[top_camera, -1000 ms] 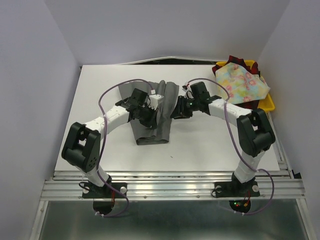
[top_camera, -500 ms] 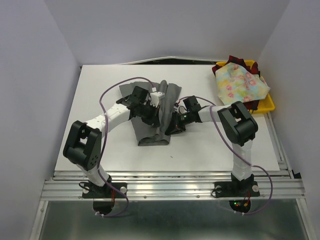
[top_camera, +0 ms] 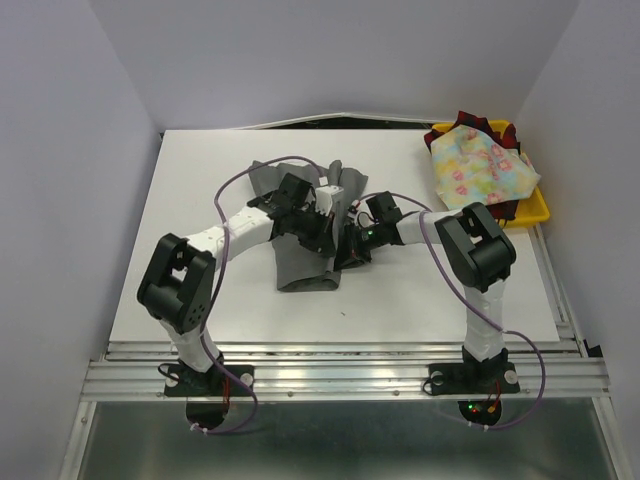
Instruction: Fold and stack the skirts
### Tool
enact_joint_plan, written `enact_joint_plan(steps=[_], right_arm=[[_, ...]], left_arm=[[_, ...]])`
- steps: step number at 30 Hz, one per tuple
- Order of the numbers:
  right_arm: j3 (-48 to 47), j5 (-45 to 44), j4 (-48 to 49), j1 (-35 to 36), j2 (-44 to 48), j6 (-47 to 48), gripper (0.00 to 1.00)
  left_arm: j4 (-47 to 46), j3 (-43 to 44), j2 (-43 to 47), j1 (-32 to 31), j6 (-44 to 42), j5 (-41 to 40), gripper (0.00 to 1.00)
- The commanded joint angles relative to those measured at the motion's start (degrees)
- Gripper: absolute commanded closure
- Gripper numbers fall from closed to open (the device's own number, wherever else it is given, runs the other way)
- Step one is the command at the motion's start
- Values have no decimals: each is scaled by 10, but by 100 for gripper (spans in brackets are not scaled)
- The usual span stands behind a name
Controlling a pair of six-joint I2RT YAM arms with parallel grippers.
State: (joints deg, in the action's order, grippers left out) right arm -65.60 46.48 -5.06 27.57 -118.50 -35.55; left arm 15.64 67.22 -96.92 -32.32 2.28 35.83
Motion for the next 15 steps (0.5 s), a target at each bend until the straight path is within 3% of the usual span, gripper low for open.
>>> enact_joint_plan(steps=[1, 8, 15], right_arm=[[6, -54, -9, 8, -4, 23, 83], [12, -90, -26, 8, 14, 29, 85], [-36, -200, -183, -20, 63, 103, 74]], left_arm=[[-49, -4, -27, -17, 25, 39, 100], [-93, -32, -85, -19, 46, 49, 100], [-113, -54, -119, -17, 48, 50, 100]])
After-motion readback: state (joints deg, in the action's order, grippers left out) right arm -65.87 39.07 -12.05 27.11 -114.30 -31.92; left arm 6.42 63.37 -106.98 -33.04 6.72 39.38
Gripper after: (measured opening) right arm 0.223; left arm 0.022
